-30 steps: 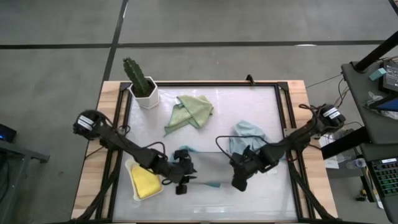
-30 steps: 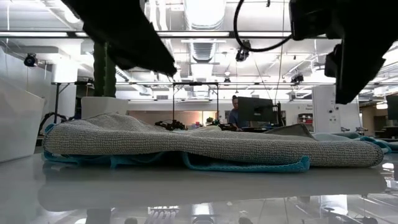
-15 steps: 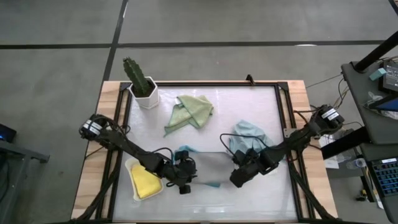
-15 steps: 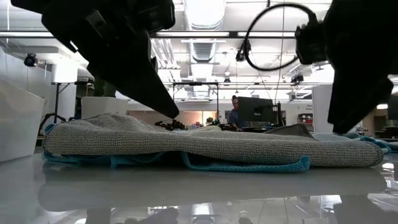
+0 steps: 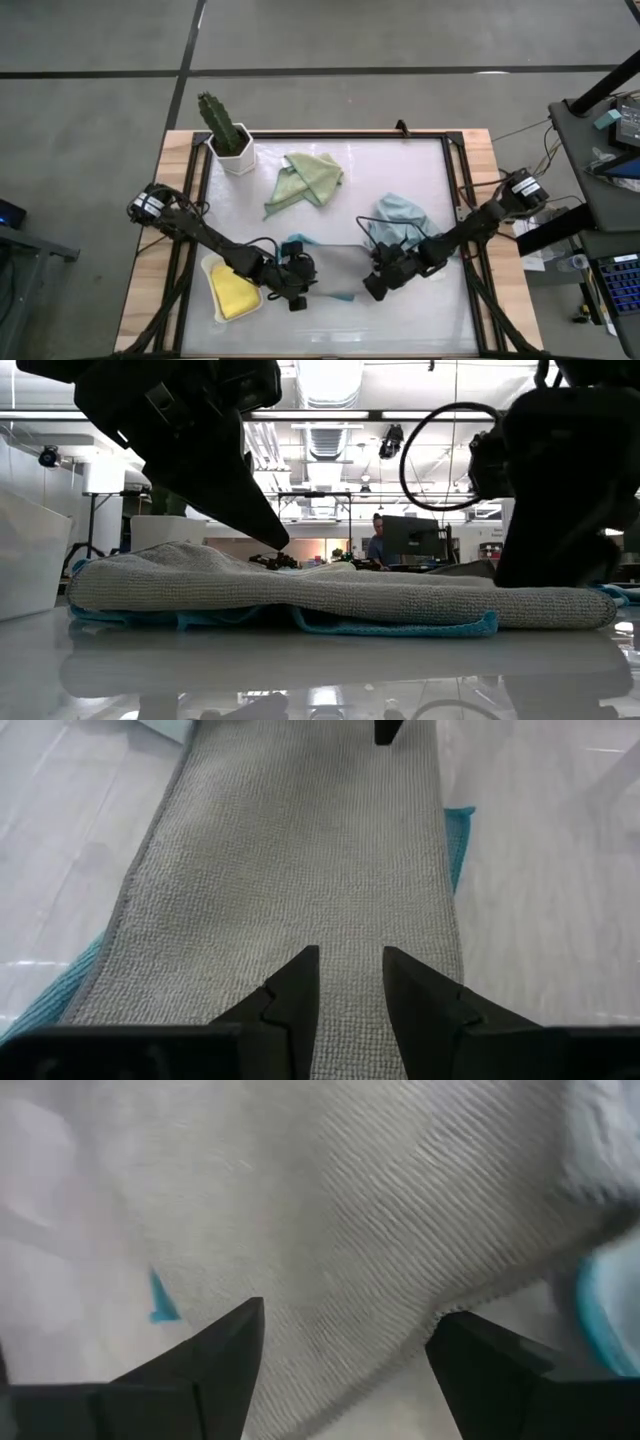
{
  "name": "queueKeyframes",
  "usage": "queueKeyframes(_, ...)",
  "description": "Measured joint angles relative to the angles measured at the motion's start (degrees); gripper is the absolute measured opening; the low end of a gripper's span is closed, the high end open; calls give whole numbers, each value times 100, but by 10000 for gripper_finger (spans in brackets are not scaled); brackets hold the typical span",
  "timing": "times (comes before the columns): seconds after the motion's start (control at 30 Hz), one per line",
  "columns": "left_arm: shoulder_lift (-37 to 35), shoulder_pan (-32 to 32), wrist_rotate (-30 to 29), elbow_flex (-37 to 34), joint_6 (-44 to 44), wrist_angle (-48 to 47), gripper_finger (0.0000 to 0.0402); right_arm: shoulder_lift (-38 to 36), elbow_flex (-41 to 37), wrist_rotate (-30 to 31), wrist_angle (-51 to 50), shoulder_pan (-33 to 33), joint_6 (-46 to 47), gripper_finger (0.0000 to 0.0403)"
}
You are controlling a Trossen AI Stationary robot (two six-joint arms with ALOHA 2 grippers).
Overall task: Fold microfiber towels
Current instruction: Fold the gray microfiber towel
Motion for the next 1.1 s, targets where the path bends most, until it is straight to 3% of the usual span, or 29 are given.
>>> queueKeyframes(0.13, 0, 0, -1, 0, -2, 3, 97, -25, -6, 137, 222, 0, -145, 229)
queueKeyframes(0.3, -2, 0, -19, 3, 0, 8, 97, -65, -6, 263, 225, 2, -187, 149)
queueKeyframes(0.57, -4, 2, -513, 2, 25, 6, 97, -65, -6, 639, 305, 2, -874, 20)
queueKeyframes(0.8, -7, 2, -533, 13, 57, -4, 97, -410, -6, 635, 168, -25, -1299, 9)
queueKeyframes(1.1, -352, 0, -520, 229, 618, 6, 97, -1695, -6, 518, -1722, -230, -1366, 9)
